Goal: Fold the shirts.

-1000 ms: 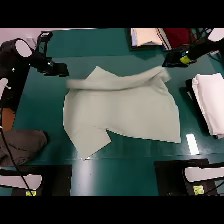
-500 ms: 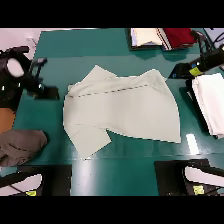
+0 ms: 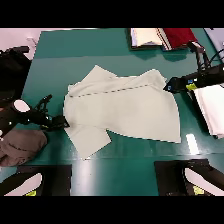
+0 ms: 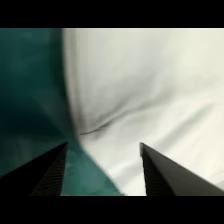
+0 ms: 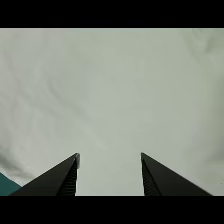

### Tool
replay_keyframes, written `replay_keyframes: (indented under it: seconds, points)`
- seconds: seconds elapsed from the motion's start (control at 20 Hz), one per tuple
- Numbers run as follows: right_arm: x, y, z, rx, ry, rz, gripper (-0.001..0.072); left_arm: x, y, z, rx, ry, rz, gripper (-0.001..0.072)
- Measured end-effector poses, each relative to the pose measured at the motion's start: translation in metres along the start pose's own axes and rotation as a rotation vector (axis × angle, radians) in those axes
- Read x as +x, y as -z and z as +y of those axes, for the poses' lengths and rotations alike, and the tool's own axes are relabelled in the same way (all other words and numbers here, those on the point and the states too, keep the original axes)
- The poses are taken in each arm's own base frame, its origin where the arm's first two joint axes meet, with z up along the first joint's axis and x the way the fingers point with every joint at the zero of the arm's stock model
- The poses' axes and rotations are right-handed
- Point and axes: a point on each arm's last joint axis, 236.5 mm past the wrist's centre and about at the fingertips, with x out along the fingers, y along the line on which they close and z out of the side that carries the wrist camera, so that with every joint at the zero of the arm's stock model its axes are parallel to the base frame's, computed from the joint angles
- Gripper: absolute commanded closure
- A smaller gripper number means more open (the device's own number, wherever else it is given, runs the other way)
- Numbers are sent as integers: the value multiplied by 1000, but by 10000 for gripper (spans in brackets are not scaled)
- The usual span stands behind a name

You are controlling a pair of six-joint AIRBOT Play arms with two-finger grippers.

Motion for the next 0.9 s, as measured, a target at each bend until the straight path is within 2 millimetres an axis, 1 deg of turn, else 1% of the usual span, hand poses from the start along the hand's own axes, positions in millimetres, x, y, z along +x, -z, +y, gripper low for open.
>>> replay_keyframes:
  seconds: [0.05,0.1,0.15,0.2,0.25,0.35,0.45,0.5,0.6,0.7,0.8,0.85,0.9]
  points:
    - [0,1,4,-9,-6,-2,275,4,0,-9,1,28,-9,169]
    - [0,1,7,-12,-9,-6,276,8,1,-16,10,45,-16,251]
    - [0,2,7,-11,-7,-4,279,11,1,-20,23,50,-26,533]
    - [-1,2,8,-9,-8,-5,279,14,1,-23,35,48,-29,672]
    - [-1,3,6,-1,-8,-1,279,14,1,-26,44,52,-33,681]
    - [-4,13,-7,38,6,31,279,10,-5,-36,63,68,-48,681]
    - [-5,36,-29,110,27,97,279,1,-12,-45,90,77,-58,681]
    - [-4,53,-45,162,45,135,277,-5,-17,-50,110,78,-69,681]
    - [-1,97,-75,280,80,219,221,-17,-25,-58,147,81,-92,681]
    - [5,147,-99,415,97,296,219,-27,-34,-66,175,87,-122,681]
    - [15,195,-111,552,88,373,220,-33,-39,-70,194,88,-140,681]
    - [20,216,-113,608,76,407,221,-35,-40,-71,198,89,-146,680]
    - [25,232,-112,653,61,435,222,-37,-42,-72,203,89,-151,681]
